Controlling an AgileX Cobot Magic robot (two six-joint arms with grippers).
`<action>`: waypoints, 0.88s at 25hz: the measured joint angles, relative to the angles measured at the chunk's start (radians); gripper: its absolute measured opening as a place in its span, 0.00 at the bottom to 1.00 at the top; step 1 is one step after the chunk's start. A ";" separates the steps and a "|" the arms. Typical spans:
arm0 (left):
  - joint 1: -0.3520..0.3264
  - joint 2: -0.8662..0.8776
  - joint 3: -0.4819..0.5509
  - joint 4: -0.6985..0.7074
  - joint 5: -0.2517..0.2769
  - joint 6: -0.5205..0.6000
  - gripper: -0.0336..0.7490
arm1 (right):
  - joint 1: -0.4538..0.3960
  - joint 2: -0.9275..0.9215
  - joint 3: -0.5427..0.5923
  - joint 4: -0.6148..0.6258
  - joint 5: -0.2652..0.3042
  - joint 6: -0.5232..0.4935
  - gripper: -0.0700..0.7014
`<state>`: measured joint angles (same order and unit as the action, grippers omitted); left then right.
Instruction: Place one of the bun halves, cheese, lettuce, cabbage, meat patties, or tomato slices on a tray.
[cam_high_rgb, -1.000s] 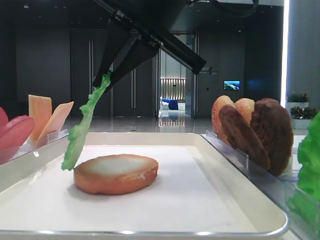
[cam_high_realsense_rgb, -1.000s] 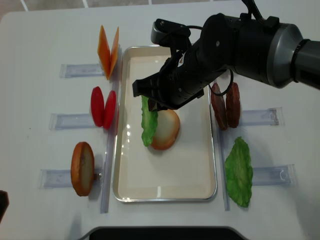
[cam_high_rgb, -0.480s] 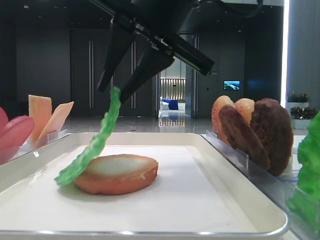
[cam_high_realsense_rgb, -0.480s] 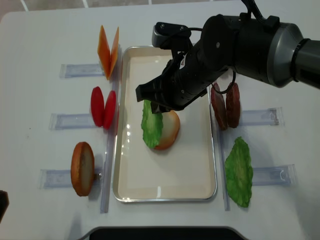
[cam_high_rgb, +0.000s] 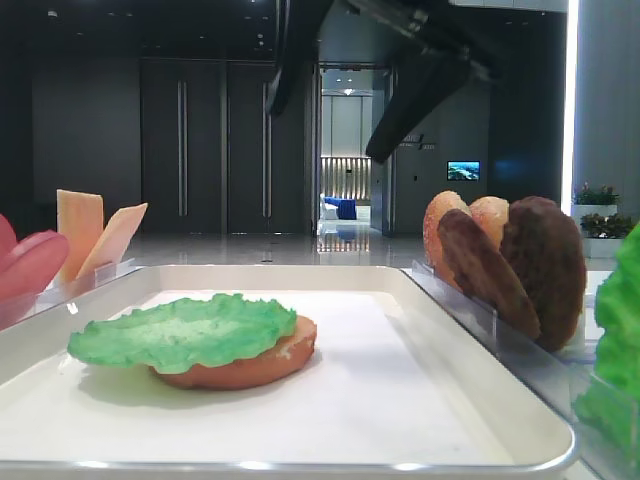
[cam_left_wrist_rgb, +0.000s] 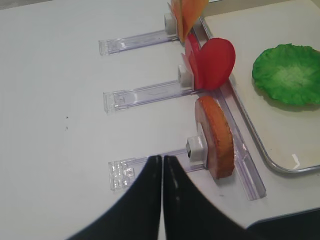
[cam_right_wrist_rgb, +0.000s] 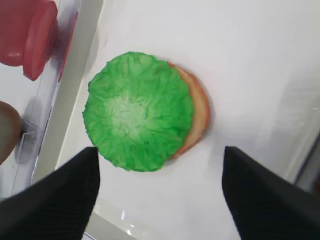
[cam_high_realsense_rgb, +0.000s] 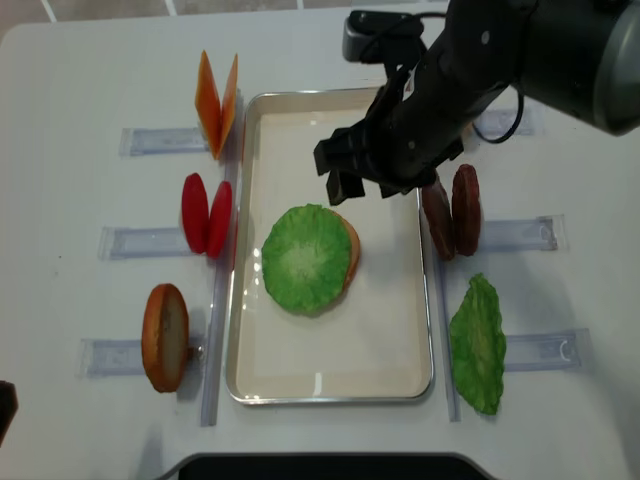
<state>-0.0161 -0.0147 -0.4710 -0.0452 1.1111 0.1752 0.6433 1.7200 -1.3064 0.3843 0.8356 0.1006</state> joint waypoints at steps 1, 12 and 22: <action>0.000 0.000 0.000 0.000 0.000 0.000 0.04 | -0.004 -0.012 -0.020 -0.037 0.039 0.032 0.73; 0.000 0.000 0.000 0.000 0.000 0.000 0.04 | -0.021 -0.050 -0.147 -0.346 0.288 0.216 0.73; 0.000 0.000 0.000 0.000 0.000 0.000 0.04 | -0.520 -0.060 -0.147 -0.421 0.376 0.069 0.73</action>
<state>-0.0161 -0.0147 -0.4710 -0.0452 1.1111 0.1752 0.1234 1.6603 -1.4533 -0.0370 1.2116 0.1697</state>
